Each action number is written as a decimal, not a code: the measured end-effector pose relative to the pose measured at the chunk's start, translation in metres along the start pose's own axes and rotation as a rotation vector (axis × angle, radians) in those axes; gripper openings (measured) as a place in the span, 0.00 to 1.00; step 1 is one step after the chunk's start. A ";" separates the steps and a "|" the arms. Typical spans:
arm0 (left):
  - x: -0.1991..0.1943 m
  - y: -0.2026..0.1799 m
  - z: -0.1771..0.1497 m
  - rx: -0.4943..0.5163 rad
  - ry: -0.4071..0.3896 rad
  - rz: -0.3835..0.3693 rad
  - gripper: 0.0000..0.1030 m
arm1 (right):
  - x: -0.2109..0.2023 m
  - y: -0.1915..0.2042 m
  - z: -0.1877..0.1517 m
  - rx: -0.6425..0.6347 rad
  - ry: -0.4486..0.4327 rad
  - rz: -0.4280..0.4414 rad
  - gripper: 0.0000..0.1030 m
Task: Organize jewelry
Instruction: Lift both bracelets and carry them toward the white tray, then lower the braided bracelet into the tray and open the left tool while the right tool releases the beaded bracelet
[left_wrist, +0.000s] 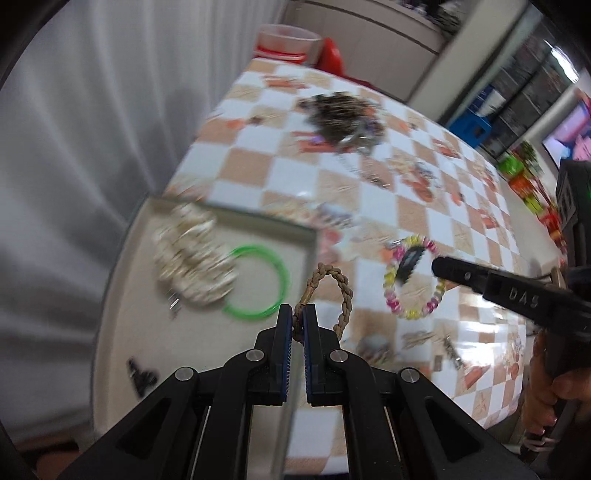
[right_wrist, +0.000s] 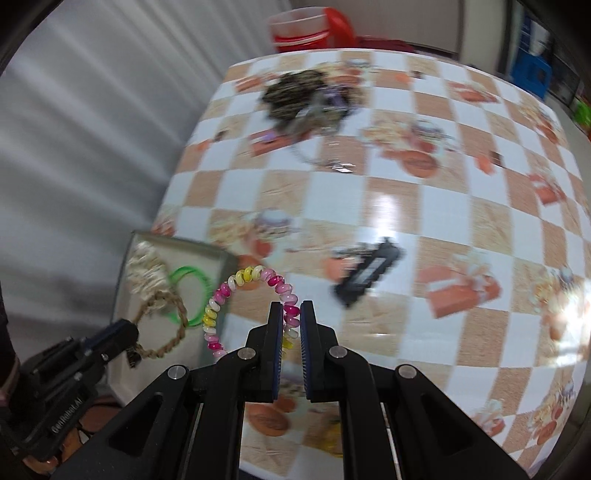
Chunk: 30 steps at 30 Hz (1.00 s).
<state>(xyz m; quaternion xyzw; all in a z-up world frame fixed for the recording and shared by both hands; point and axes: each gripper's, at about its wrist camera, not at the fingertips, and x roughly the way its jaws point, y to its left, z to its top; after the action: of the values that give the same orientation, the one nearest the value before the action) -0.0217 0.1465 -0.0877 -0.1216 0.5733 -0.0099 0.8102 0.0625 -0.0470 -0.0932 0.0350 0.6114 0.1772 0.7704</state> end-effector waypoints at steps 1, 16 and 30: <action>-0.002 0.011 -0.007 -0.027 0.004 0.011 0.11 | 0.003 0.009 0.000 -0.020 0.007 0.008 0.09; 0.010 0.099 -0.083 -0.262 0.071 0.120 0.10 | 0.066 0.117 -0.021 -0.272 0.167 0.055 0.09; 0.038 0.129 -0.114 -0.308 0.127 0.198 0.11 | 0.119 0.154 -0.040 -0.367 0.283 0.013 0.09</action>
<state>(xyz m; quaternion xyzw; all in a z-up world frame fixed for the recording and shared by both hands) -0.1311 0.2445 -0.1851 -0.1863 0.6272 0.1500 0.7412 0.0118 0.1286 -0.1723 -0.1269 0.6706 0.2937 0.6693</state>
